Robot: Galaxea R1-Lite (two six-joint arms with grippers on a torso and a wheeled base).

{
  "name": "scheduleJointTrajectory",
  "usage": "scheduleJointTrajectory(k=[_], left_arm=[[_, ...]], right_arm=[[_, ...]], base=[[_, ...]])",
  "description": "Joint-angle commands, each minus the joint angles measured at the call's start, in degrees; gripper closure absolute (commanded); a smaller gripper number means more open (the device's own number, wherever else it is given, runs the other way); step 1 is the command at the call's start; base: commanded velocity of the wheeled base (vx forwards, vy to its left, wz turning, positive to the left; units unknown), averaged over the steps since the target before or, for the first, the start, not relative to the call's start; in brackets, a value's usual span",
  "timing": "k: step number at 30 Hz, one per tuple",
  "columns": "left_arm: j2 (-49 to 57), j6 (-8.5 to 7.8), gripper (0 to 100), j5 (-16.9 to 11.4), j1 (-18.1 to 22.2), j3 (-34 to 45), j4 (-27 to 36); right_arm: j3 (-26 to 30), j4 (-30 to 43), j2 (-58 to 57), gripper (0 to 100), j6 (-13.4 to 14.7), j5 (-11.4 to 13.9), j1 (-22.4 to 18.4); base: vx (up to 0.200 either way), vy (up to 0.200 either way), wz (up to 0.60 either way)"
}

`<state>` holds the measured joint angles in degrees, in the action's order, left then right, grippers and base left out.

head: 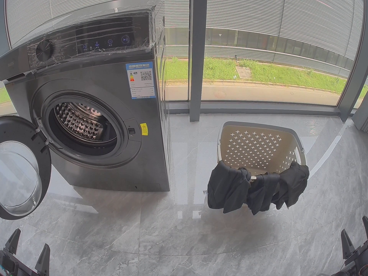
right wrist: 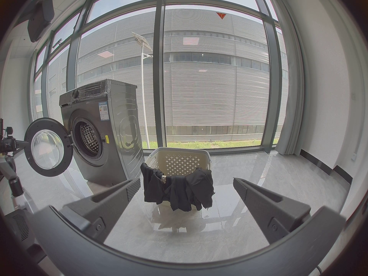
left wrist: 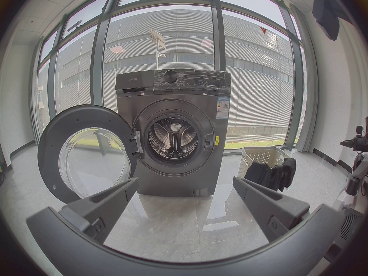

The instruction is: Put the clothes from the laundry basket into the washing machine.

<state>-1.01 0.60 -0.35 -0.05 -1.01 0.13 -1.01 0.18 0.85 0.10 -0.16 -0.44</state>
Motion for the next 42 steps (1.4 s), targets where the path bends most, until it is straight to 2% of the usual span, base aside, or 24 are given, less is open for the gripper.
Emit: scheduleJointTrajectory(k=[1, 36, 42], left_arm=[[1.0, 0.02, 0, 0.0, 0.0, 1.0, 0.0], [1.0, 0.02, 0, 0.0, 0.0, 1.0, 0.0], [1.0, 0.02, 0, 0.0, 0.0, 1.0, 0.0]], right_arm=[[1.0, 0.0, -0.9, 0, 0.0, 0.0, -0.1], [1.0, 0.0, -0.9, 0, 0.0, 0.0, 0.0], [1.0, 0.0, -0.9, 0, 0.0, 0.0, 0.0]], base=[[0.0, -0.2, 0.0], [0.0, -0.2, 0.0], [0.0, 0.0, 0.0]])
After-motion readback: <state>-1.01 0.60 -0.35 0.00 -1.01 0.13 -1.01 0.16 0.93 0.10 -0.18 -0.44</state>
